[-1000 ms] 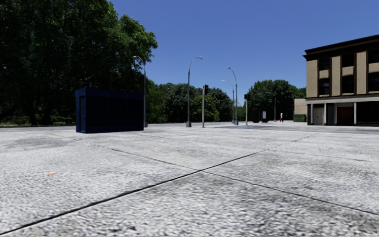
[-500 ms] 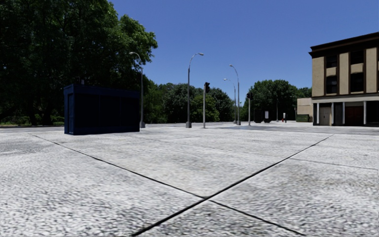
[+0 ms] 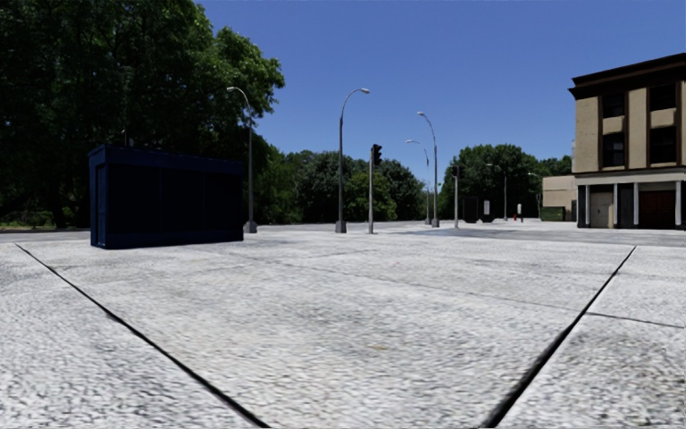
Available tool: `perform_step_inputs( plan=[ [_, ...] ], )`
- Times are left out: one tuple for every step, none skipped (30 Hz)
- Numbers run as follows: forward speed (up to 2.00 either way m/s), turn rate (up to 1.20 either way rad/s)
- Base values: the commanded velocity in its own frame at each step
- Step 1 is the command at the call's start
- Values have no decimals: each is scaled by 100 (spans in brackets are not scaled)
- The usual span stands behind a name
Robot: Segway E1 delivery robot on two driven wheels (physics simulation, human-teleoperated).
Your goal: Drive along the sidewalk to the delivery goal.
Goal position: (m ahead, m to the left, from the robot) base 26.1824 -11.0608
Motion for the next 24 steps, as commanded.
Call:
perform_step_inputs(
  plan=[
    [200, 0],
    [200, 0],
    [200, 0],
    [200, 0],
    [200, 0],
    [200, 0],
    [200, 0],
    [200, 0],
    [200, 0],
    [200, 0],
    [200, 0],
    [200, 0],
    [200, 0],
    [200, 0],
    [200, 0],
    [200, 0],
    [200, 0],
    [200, 0],
    [200, 0],
    [200, 0],
    [200, 0],
    [200, 0],
    [200, 0],
    [200, 0]
  ],
)
